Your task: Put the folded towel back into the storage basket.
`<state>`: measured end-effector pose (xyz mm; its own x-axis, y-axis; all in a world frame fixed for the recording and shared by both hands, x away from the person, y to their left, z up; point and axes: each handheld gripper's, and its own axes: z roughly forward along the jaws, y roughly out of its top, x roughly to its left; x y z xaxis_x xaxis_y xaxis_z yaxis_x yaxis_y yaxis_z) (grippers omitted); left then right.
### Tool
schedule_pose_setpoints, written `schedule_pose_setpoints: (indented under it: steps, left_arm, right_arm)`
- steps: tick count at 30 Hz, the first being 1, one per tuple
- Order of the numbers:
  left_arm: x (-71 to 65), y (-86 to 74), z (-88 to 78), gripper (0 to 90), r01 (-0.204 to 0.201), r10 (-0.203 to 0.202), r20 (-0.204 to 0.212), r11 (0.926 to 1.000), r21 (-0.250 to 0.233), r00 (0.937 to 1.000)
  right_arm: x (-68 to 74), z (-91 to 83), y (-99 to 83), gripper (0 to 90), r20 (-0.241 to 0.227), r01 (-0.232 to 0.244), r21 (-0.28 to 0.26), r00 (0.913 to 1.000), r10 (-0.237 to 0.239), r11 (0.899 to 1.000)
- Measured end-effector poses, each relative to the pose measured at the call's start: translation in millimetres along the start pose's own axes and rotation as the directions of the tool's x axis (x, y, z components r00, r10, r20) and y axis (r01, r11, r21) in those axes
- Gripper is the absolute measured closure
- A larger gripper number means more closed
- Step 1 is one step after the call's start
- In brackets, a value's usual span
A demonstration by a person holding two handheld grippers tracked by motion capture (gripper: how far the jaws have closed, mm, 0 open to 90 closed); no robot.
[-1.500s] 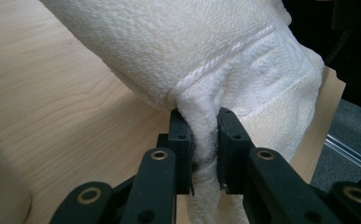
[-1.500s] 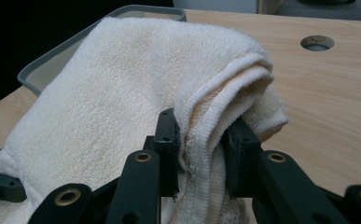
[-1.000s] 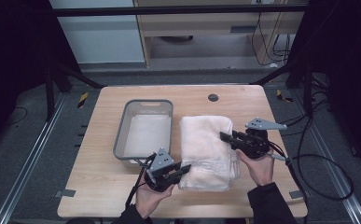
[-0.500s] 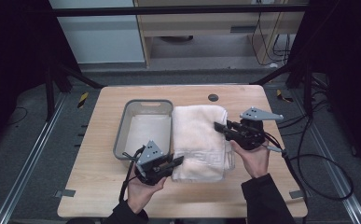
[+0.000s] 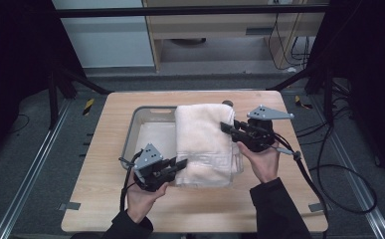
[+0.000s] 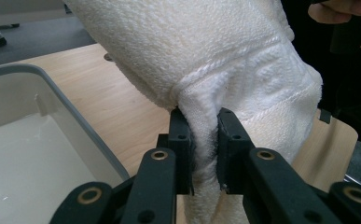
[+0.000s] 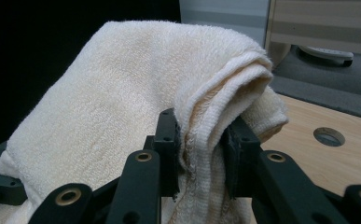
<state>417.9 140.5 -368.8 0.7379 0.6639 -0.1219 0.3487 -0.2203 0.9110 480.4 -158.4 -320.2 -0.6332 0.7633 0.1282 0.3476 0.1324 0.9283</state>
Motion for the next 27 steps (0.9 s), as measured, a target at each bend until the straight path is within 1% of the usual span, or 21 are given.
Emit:
schedule_pose_setpoints:
  steps: [10, 14, 27]
  left_arm:
    - [12.9, 6.5, -11.9, 77.7, 0.022, -0.023, -0.014, 0.9992, -0.032, 0.9996]
    - [17.2, 8.4, -15.9, 77.7, 0.021, -0.022, -0.026, 0.9990, -0.039, 0.9994]
    - [31.2, 12.4, -27.4, 77.8, 0.036, -0.039, -0.054, 0.9976, -0.060, 0.9978]
  right_arm:
    - [7.7, 10.1, 15.2, 70.5, -0.010, 0.010, -0.016, 0.9999, -0.011, 1.000]
    - [11.0, 14.8, 20.3, 70.5, -0.012, 0.017, -0.021, 0.9998, -0.018, 1.000]
    - [18.4, 29.6, 31.2, 70.5, -0.025, 0.016, -0.032, 0.9996, -0.017, 0.999]
